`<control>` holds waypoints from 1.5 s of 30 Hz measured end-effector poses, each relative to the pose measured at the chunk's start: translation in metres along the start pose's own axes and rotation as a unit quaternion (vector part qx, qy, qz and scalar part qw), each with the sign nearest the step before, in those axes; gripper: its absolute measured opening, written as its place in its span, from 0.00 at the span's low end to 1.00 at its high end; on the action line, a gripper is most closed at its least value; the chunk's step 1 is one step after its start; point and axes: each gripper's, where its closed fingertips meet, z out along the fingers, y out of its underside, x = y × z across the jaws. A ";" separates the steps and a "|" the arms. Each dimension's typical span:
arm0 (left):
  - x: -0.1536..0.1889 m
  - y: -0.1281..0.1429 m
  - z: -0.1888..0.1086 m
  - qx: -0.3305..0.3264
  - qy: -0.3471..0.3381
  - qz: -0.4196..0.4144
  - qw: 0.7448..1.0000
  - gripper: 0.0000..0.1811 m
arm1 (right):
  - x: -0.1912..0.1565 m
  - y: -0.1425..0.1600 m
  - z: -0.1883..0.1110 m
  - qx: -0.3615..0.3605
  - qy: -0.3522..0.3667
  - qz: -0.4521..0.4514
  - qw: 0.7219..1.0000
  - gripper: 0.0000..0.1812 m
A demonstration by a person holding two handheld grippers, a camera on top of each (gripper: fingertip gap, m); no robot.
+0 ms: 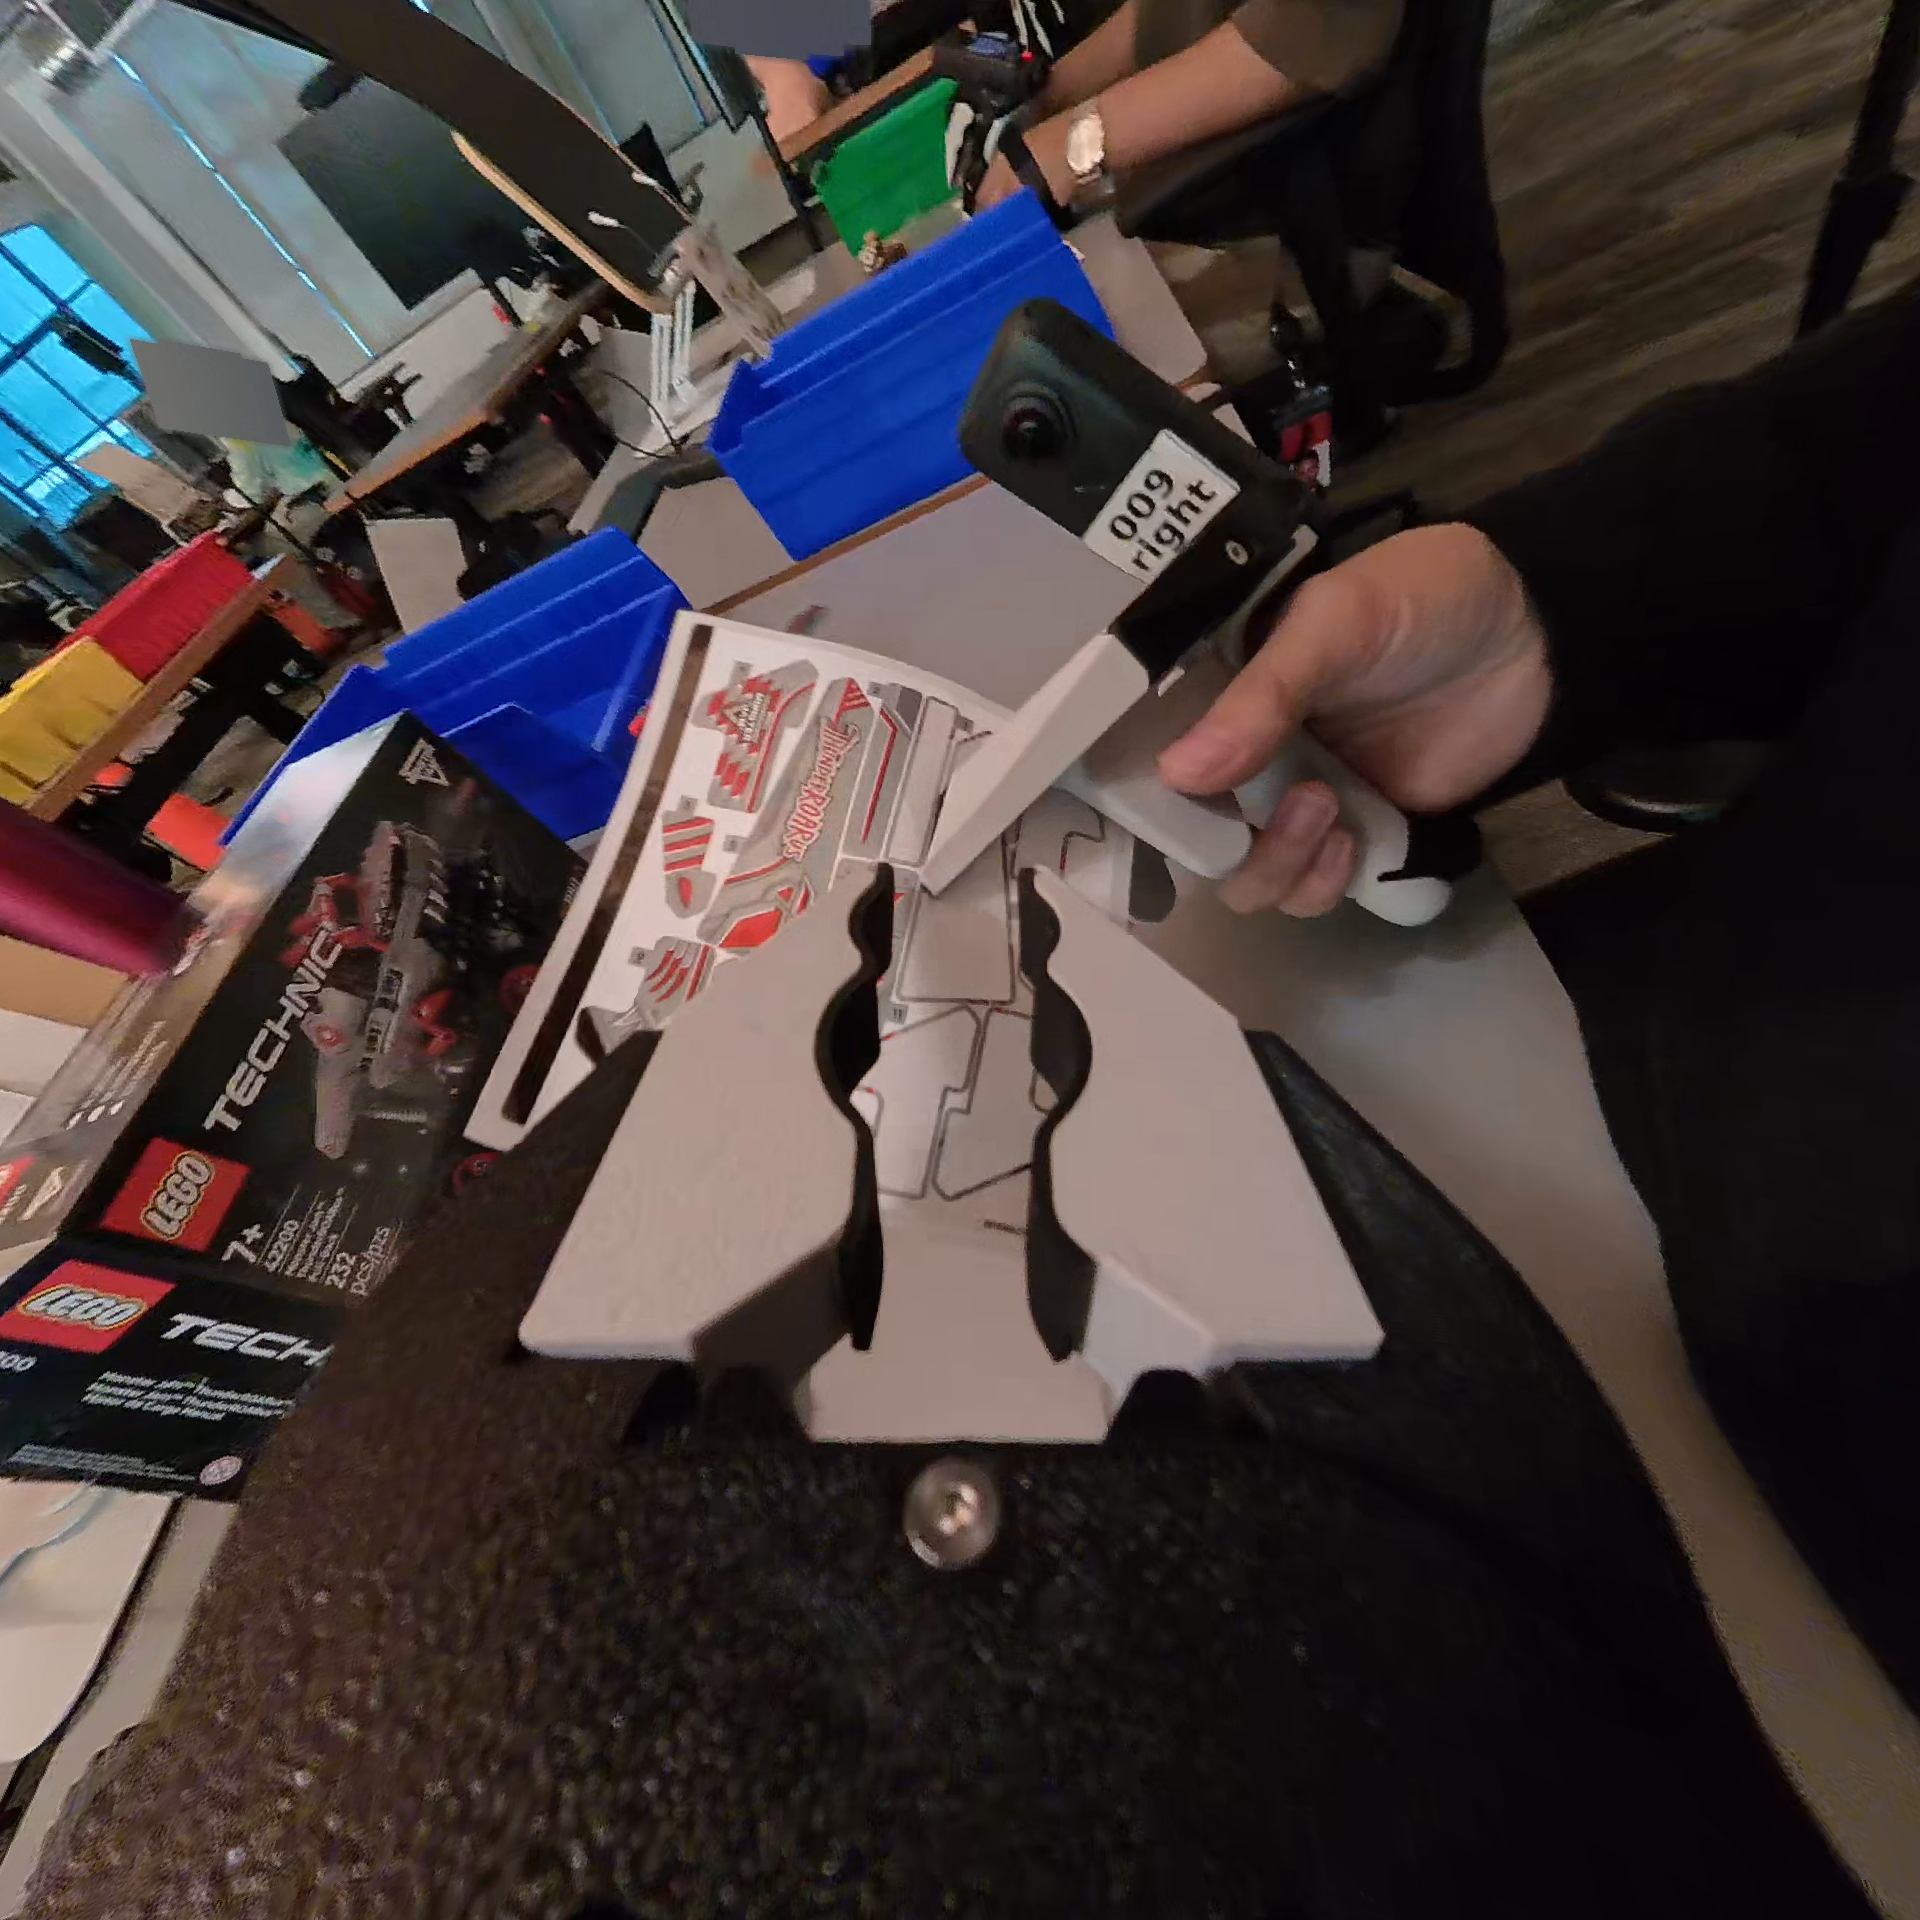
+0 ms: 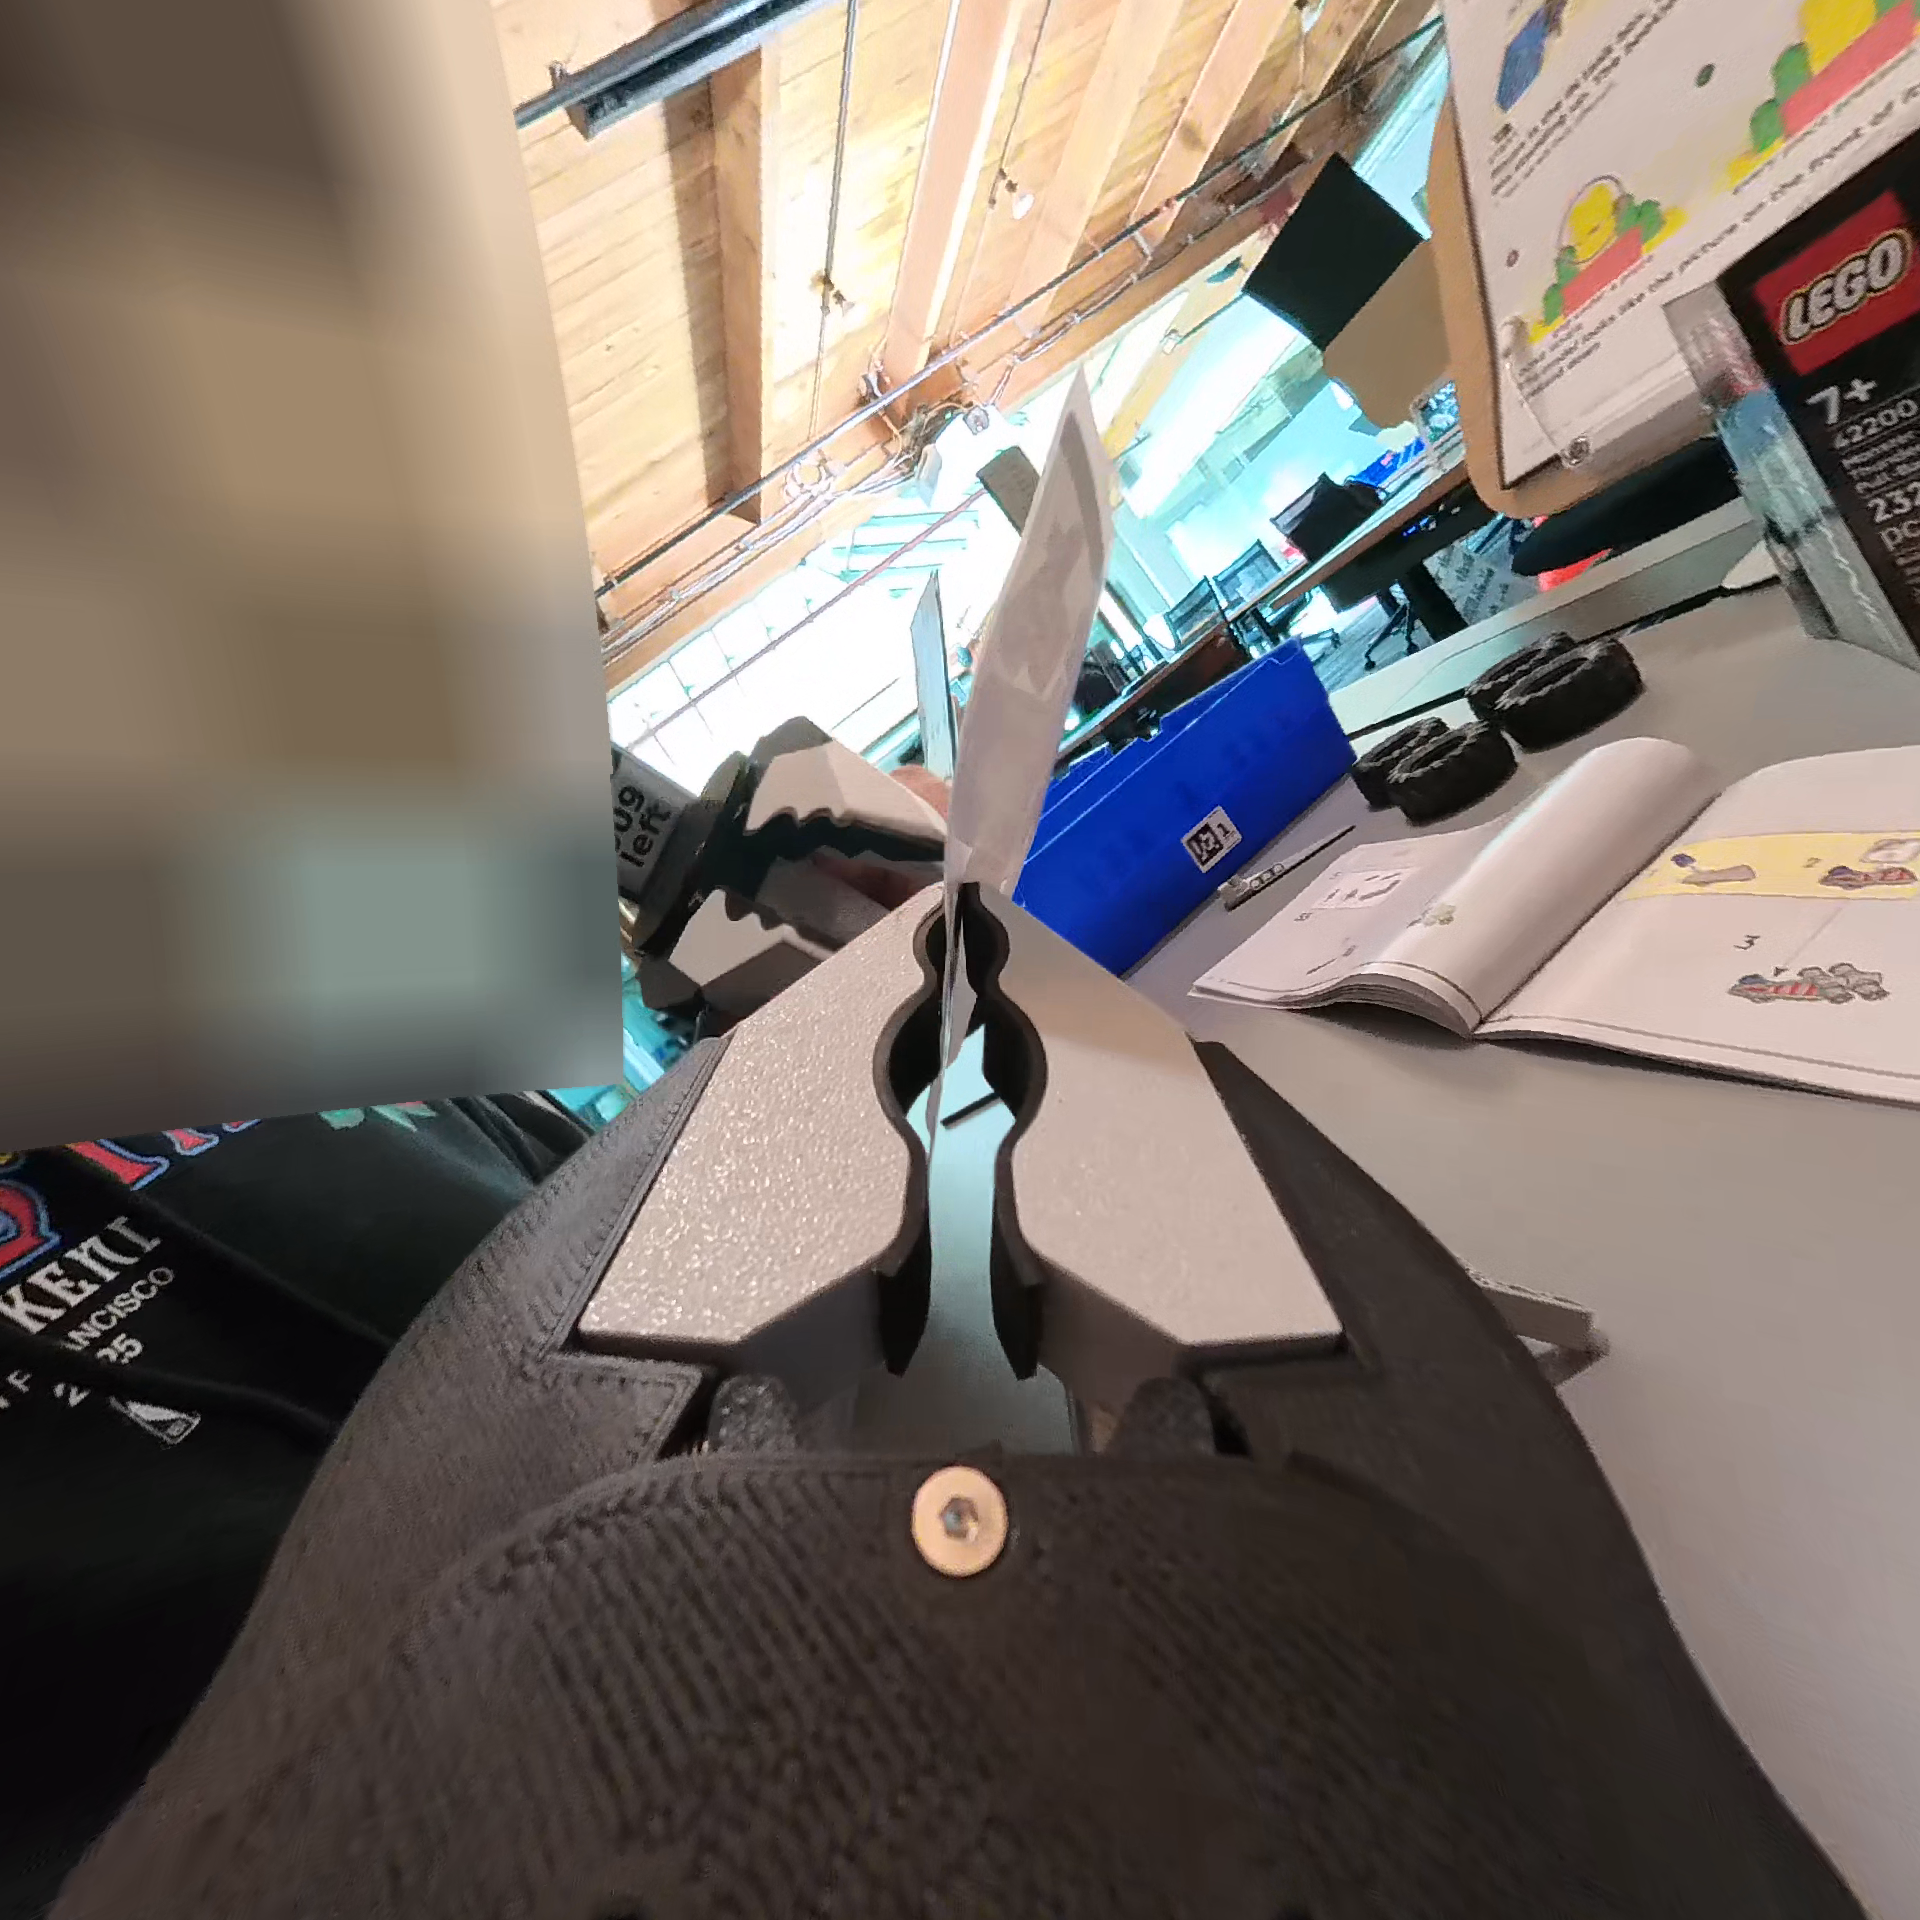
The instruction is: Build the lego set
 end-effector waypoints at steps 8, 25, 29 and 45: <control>0.006 0.006 0.003 -0.025 0.030 0.006 0.999 0.14 | -0.008 0.004 0.001 -0.030 -0.009 -0.066 0.997 0.00; 0.024 -0.010 -0.004 0.031 0.150 -0.123 0.981 0.10 | -0.026 0.014 -0.007 -0.077 -0.059 -0.276 0.956 0.00; 0.028 -0.010 -0.005 0.032 0.164 -0.119 0.979 0.08 | -0.029 0.018 -0.009 -0.090 -0.070 -0.306 0.945 0.00; 0.032 -0.006 -0.006 0.028 0.190 -0.087 0.977 0.04 | -0.034 0.021 -0.010 -0.098 -0.098 -0.229 0.964 0.00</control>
